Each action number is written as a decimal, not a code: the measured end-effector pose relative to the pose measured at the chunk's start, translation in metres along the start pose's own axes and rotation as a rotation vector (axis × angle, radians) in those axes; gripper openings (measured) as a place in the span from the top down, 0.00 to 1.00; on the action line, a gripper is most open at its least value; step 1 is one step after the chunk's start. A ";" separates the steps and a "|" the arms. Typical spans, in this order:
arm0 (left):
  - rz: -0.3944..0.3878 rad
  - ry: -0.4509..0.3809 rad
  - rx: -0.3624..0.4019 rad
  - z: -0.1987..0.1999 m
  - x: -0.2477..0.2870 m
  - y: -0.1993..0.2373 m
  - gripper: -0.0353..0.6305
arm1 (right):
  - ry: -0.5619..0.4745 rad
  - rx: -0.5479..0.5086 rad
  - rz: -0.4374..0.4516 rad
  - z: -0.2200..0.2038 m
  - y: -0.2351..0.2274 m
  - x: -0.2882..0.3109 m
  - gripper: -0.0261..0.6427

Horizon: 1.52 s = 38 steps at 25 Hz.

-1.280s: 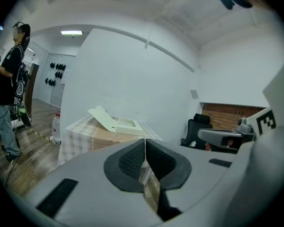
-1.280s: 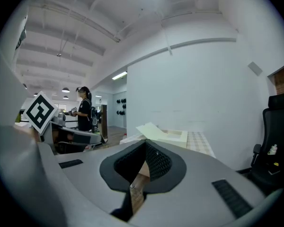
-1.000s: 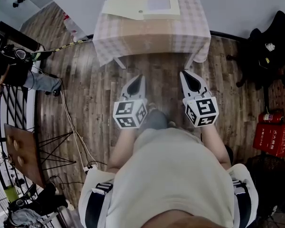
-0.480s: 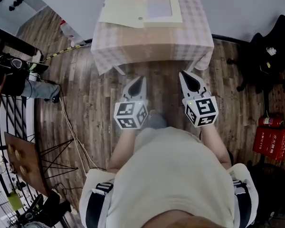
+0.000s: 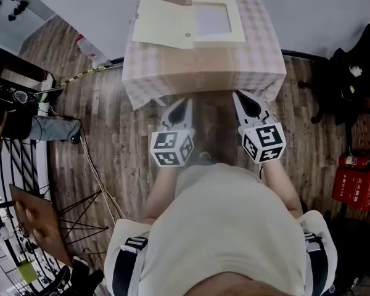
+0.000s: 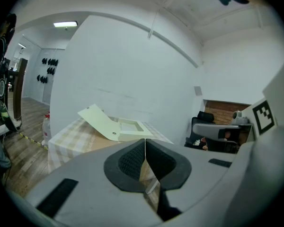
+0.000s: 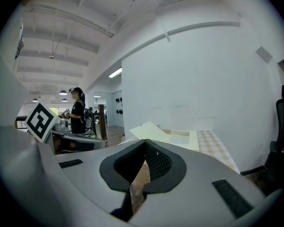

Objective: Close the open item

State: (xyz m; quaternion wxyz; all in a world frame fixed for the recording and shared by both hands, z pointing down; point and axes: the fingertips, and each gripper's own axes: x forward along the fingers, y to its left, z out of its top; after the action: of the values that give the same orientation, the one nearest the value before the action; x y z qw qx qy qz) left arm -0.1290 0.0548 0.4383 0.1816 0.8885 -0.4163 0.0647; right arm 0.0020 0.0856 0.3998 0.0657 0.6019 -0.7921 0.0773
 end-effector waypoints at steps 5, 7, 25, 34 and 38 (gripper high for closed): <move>-0.003 0.012 -0.005 0.006 0.018 0.024 0.94 | 0.004 0.008 -0.016 0.001 -0.003 0.026 0.96; -0.012 0.015 -0.002 0.009 0.023 0.030 0.94 | 0.009 0.015 -0.022 0.001 -0.003 0.034 0.96; 0.095 0.001 -0.059 0.033 0.084 0.112 0.94 | 0.037 0.040 0.031 0.008 -0.039 0.118 0.96; 0.216 -0.043 -0.096 0.060 0.134 0.154 0.94 | 0.028 0.003 0.114 0.035 -0.087 0.180 0.96; 0.283 -0.053 -0.123 0.065 0.152 0.172 0.94 | 0.040 0.000 0.153 0.037 -0.106 0.200 0.96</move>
State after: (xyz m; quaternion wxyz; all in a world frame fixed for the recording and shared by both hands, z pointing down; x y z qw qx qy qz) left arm -0.1647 -0.1793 0.4645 0.2137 0.8095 -0.5454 0.0406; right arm 0.0508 -0.1386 0.4079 0.0757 0.5380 -0.8342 0.0940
